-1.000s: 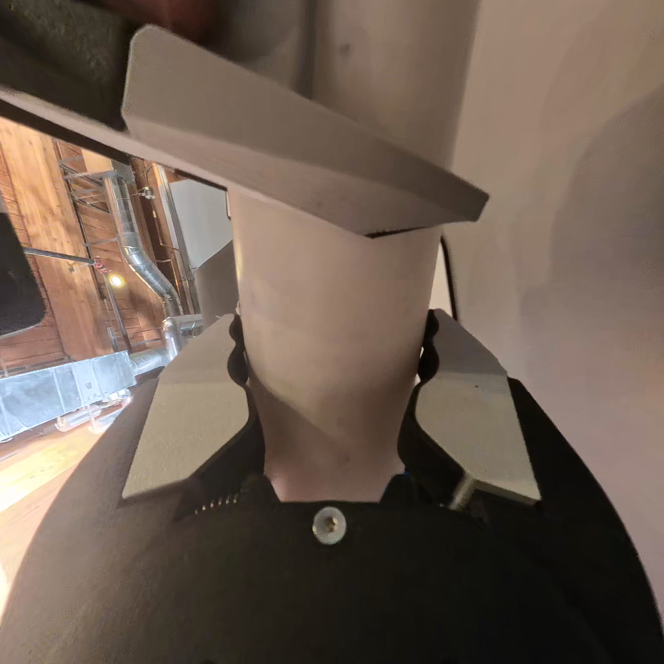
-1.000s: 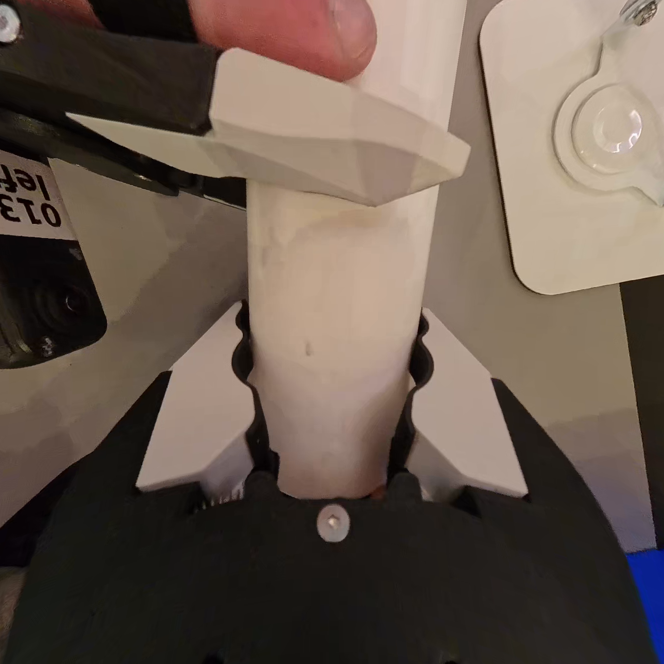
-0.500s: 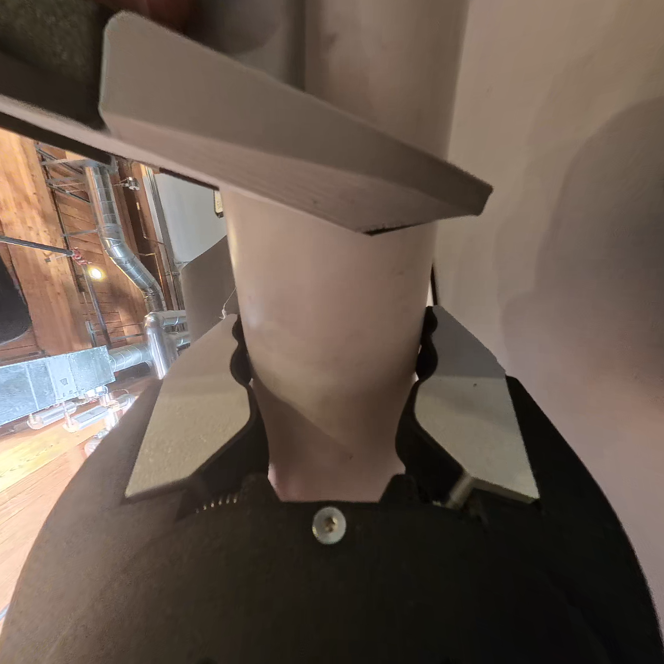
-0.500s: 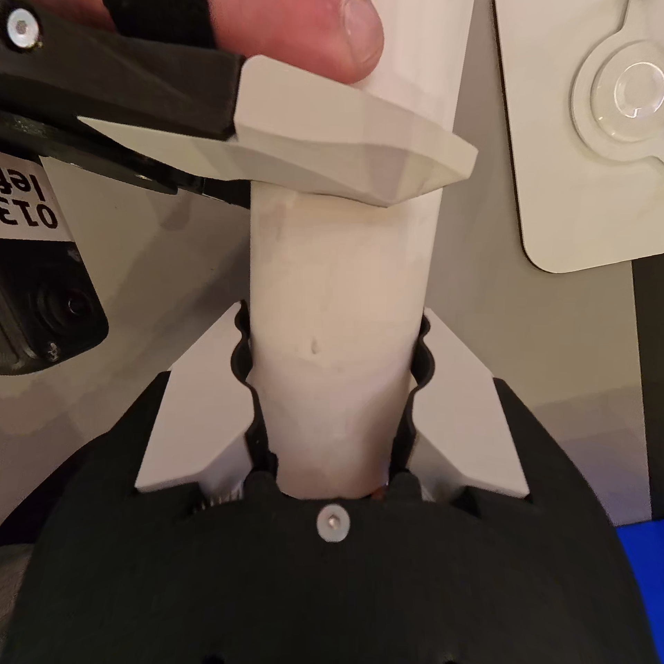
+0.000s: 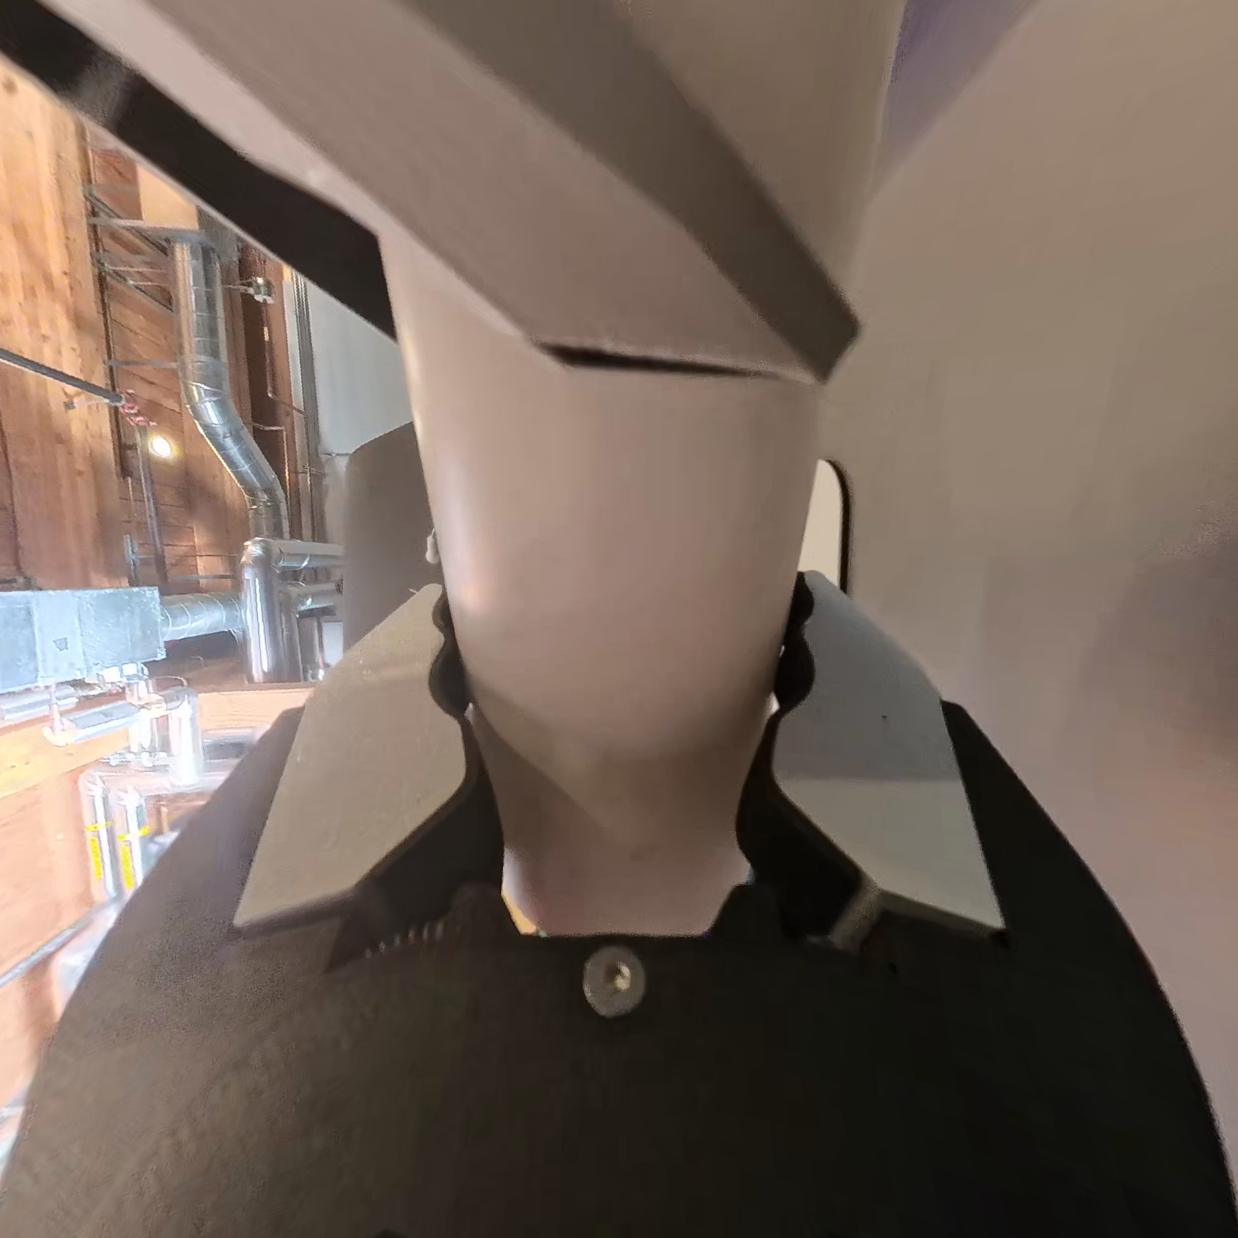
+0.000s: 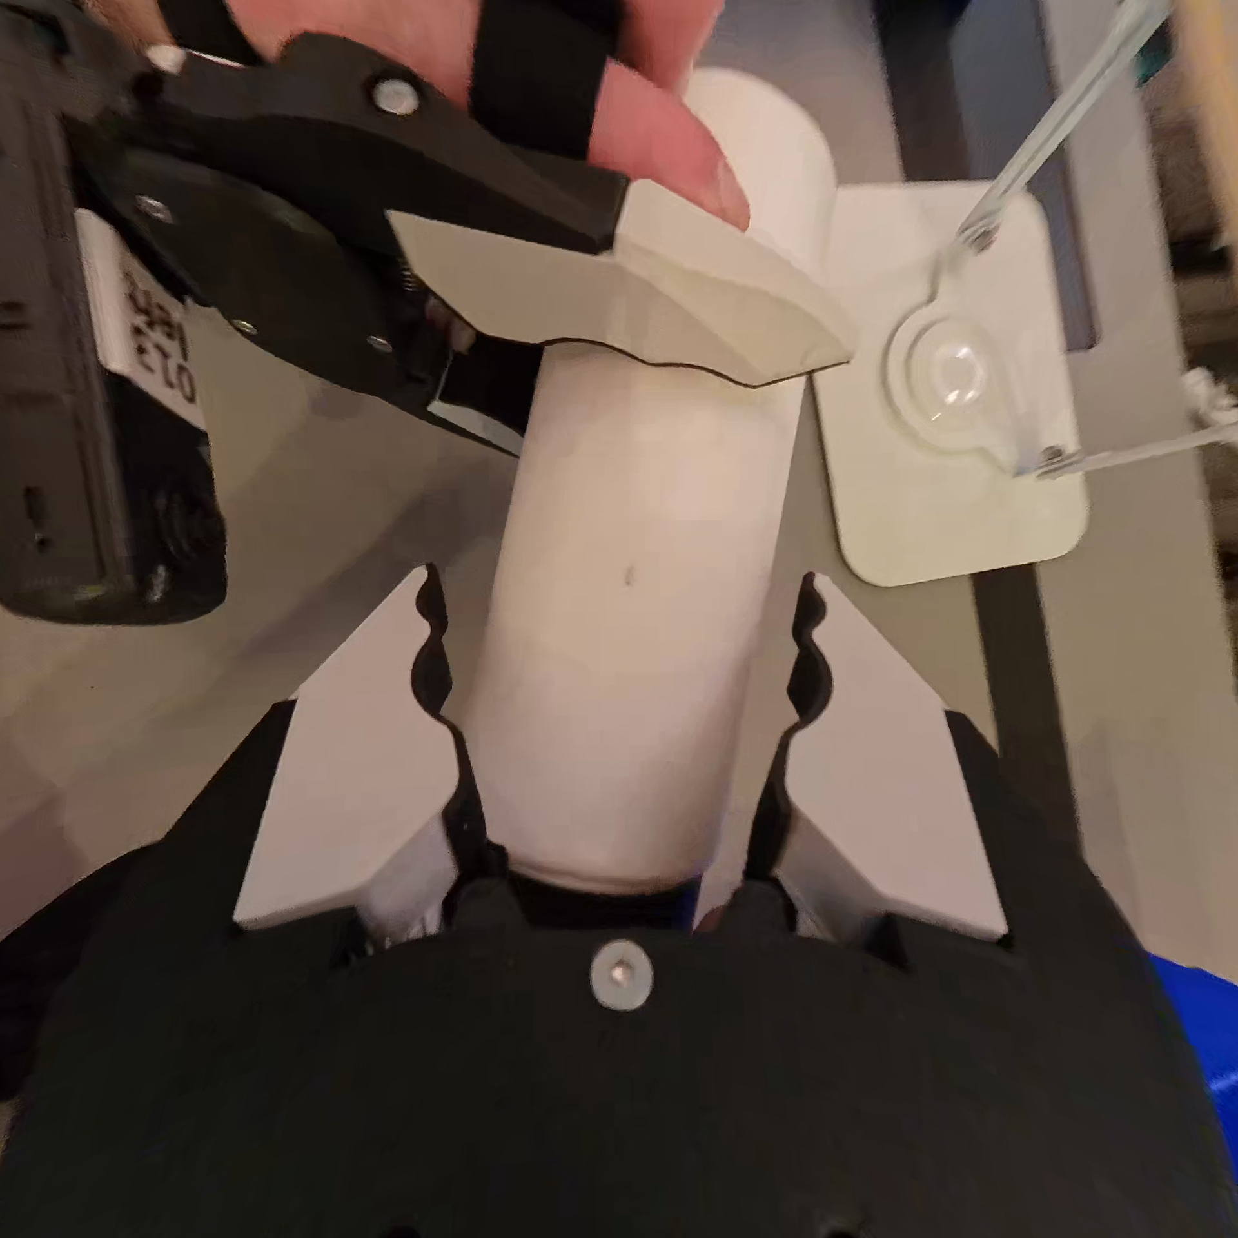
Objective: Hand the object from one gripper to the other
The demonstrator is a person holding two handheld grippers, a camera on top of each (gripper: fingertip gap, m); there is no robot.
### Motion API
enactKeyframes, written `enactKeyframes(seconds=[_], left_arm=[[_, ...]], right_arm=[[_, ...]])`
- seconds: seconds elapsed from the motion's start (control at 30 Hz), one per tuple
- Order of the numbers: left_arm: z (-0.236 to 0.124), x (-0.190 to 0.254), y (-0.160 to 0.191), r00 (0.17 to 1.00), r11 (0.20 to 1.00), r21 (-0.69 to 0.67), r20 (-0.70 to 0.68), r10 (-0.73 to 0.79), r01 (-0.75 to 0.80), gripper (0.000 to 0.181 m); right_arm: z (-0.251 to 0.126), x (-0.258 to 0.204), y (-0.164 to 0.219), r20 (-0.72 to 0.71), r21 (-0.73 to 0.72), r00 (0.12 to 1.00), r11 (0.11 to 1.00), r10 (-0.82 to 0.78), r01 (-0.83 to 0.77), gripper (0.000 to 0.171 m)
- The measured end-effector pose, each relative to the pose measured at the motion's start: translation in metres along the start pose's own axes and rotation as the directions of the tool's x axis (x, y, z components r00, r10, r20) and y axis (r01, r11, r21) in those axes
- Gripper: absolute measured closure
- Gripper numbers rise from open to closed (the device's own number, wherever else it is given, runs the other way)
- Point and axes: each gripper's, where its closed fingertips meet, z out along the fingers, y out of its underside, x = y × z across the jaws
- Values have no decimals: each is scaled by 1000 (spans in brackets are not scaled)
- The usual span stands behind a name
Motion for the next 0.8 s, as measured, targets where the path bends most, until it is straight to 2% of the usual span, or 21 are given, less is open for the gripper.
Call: enactKeyframes(seconds=[0.17, 0.27, 0.43, 0.57, 0.63, 0.73, 0.8], left_arm=[[-5, -19, 5, 996, 996, 30, 33, -87, 86, 90], [-9, -28, 4, 980, 977, 84, 18, -197, 195, 90], [-19, -48, -3, 918, 900, 182, -50, -393, 395, 90], [-30, -60, -16, 842, 801, 262, -140, -520, 538, 90], [-34, -63, -22, 820, 770, 283, -178, -543, 572, 90], [-40, -67, -30, 767, 703, 307, -244, -593, 641, 90], [-41, -67, -32, 753, 687, 308, -272, -599, 658, 90]], right_arm=[[-61, -9, -42, -96, 276, 987, 950, -126, 149, 65], [-97, -17, -46, -178, 383, 958, 881, -225, 279, 65], [-151, -30, -54, -261, 631, 919, 668, -297, 395, 92], [-181, -37, -64, -281, 796, 908, 454, -309, 401, 124], [-185, -41, -68, -281, 822, 904, 406, -322, 400, 133], [-180, -50, -73, -267, 826, 894, 393, -359, 404, 139], [-182, -50, -76, -269, 839, 896, 372, -354, 398, 144]])
